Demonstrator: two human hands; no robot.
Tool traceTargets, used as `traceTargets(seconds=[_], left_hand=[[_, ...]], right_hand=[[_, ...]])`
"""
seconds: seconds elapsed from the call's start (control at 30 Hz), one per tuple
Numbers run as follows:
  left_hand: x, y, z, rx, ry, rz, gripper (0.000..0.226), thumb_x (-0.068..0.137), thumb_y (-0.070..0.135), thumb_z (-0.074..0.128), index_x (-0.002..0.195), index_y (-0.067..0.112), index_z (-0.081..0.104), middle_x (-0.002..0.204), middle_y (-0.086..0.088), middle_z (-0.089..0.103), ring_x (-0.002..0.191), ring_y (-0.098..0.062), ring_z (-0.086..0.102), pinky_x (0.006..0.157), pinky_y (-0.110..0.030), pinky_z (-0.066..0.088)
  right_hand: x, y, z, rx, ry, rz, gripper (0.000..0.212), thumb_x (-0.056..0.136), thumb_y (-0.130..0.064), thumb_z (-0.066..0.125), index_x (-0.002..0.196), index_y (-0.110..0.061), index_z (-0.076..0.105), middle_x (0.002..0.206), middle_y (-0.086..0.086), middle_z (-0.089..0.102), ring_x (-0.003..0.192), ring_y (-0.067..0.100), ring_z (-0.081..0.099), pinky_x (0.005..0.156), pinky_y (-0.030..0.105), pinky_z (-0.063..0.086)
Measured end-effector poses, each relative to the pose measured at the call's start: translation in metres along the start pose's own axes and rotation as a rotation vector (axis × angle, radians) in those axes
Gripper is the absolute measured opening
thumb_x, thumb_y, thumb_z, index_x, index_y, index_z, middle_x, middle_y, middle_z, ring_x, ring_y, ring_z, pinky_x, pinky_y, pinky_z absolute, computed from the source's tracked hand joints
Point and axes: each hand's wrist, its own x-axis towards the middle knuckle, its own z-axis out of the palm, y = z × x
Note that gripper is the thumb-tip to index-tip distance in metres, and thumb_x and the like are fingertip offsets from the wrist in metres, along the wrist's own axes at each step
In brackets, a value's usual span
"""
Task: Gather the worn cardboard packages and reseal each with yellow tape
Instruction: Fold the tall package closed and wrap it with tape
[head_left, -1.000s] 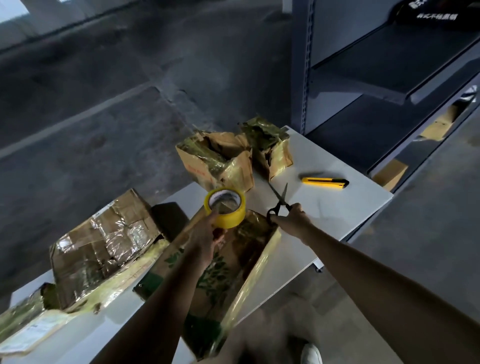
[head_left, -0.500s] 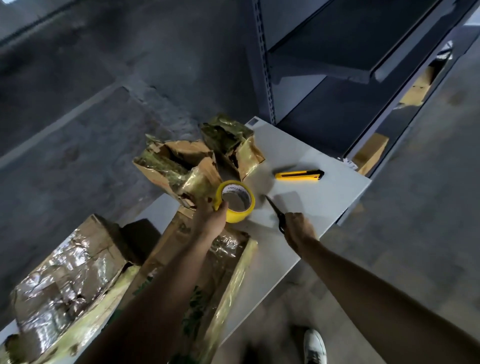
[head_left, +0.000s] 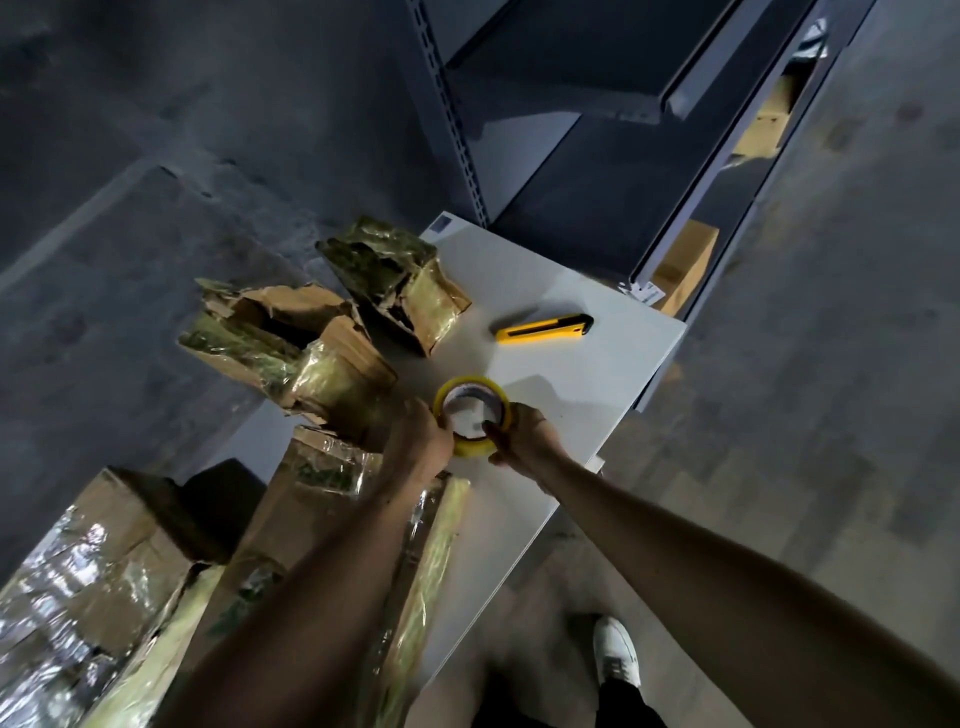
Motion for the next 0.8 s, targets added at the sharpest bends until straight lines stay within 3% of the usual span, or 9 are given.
traceTargets(seconds=[0.07, 0.13, 0.2, 0.3, 0.4, 0.5, 0.6, 0.7, 0.8], left_hand=[[-0.008, -0.001, 0.002, 0.086, -0.042, 0.011, 0.035, 0.101, 0.031, 0.050, 0.115, -0.001, 0.054, 0.112, -0.024, 0.063, 0.101, -0.039, 0.062, 0.081, -0.040, 0.050], [-0.014, -0.006, -0.002, 0.171, -0.059, 0.017, 0.034, 0.103, 0.034, 0.047, 0.117, 0.005, 0.055, 0.115, -0.018, 0.064, 0.107, -0.035, 0.060, 0.085, -0.035, 0.045], [-0.019, -0.019, -0.008, 0.238, -0.073, 0.089, 0.036, 0.099, 0.032, 0.054, 0.125, 0.008, 0.055, 0.123, -0.014, 0.060, 0.117, -0.033, 0.055, 0.089, -0.034, 0.041], [-0.027, -0.041, -0.016, 0.182, -0.110, 0.137, 0.046, 0.089, 0.033, 0.067, 0.127, 0.009, 0.056, 0.126, -0.013, 0.056, 0.119, -0.034, 0.052, 0.092, -0.038, 0.043], [-0.045, -0.060, -0.023, -0.044, 0.025, 0.110, 0.052, 0.088, 0.040, 0.057, 0.127, 0.005, 0.058, 0.122, -0.017, 0.062, 0.110, -0.032, 0.061, 0.091, -0.044, 0.051], [-0.072, -0.074, -0.034, -0.080, 0.100, 0.068, 0.039, 0.101, 0.034, 0.046, 0.131, 0.011, 0.052, 0.127, -0.010, 0.059, 0.104, -0.023, 0.060, 0.079, -0.034, 0.050], [-0.094, -0.095, -0.040, -0.064, 0.123, 0.023, 0.036, 0.103, 0.028, 0.047, 0.136, 0.013, 0.049, 0.139, -0.011, 0.050, 0.111, -0.020, 0.055, 0.081, -0.026, 0.044], [-0.116, -0.124, -0.039, -0.067, 0.130, -0.068, 0.046, 0.101, 0.031, 0.052, 0.143, 0.016, 0.043, 0.152, -0.010, 0.036, 0.133, -0.026, 0.044, 0.096, -0.028, 0.040], [-0.142, -0.154, -0.037, -0.125, 0.127, -0.227, 0.056, 0.096, 0.037, 0.059, 0.145, 0.019, 0.038, 0.151, -0.011, 0.034, 0.133, -0.029, 0.043, 0.104, -0.036, 0.041]], right_hand=[[0.004, 0.003, 0.005, 0.011, 0.057, 0.047, 0.028, 0.096, -0.020, 0.058, 0.118, -0.002, 0.061, 0.106, 0.019, 0.068, 0.096, 0.035, 0.069, 0.084, 0.047, 0.059], [0.005, -0.001, 0.010, -0.173, 0.128, 0.015, 0.031, 0.096, -0.025, 0.057, 0.118, -0.004, 0.061, 0.107, 0.016, 0.067, 0.099, 0.033, 0.066, 0.078, 0.040, 0.055], [0.001, -0.009, 0.012, -0.360, 0.173, 0.004, 0.036, 0.099, -0.030, 0.052, 0.122, -0.003, 0.058, 0.111, 0.017, 0.063, 0.105, 0.033, 0.061, 0.072, 0.034, 0.040], [0.002, -0.009, 0.013, -0.425, 0.191, -0.064, 0.041, 0.100, -0.036, 0.051, 0.121, -0.003, 0.060, 0.123, 0.020, 0.062, 0.114, 0.037, 0.058, 0.081, 0.036, 0.044], [-0.005, -0.012, 0.018, -0.529, 0.219, -0.123, 0.043, 0.099, -0.040, 0.046, 0.126, -0.009, 0.056, 0.126, 0.018, 0.056, 0.111, 0.038, 0.058, 0.075, 0.036, 0.041], [-0.020, -0.025, 0.029, -0.601, 0.210, -0.364, 0.038, 0.096, -0.037, 0.040, 0.116, -0.010, 0.058, 0.116, 0.016, 0.052, 0.098, 0.037, 0.058, 0.074, 0.038, 0.047], [-0.035, -0.041, 0.045, -0.610, -0.085, -0.511, 0.027, 0.082, -0.026, 0.058, 0.100, -0.013, 0.075, 0.094, 0.013, 0.068, 0.076, 0.034, 0.065, 0.058, 0.033, 0.053], [-0.050, -0.042, 0.064, -0.707, -0.255, -0.400, 0.066, 0.083, -0.049, 0.073, 0.136, -0.015, 0.054, 0.128, 0.015, 0.060, 0.115, 0.035, 0.060, 0.086, 0.036, 0.052], [-0.043, -0.027, 0.077, -0.807, -0.215, -0.355, 0.086, 0.070, -0.062, 0.078, 0.134, -0.015, 0.046, 0.130, 0.015, 0.059, 0.122, 0.034, 0.056, 0.092, 0.037, 0.047]])
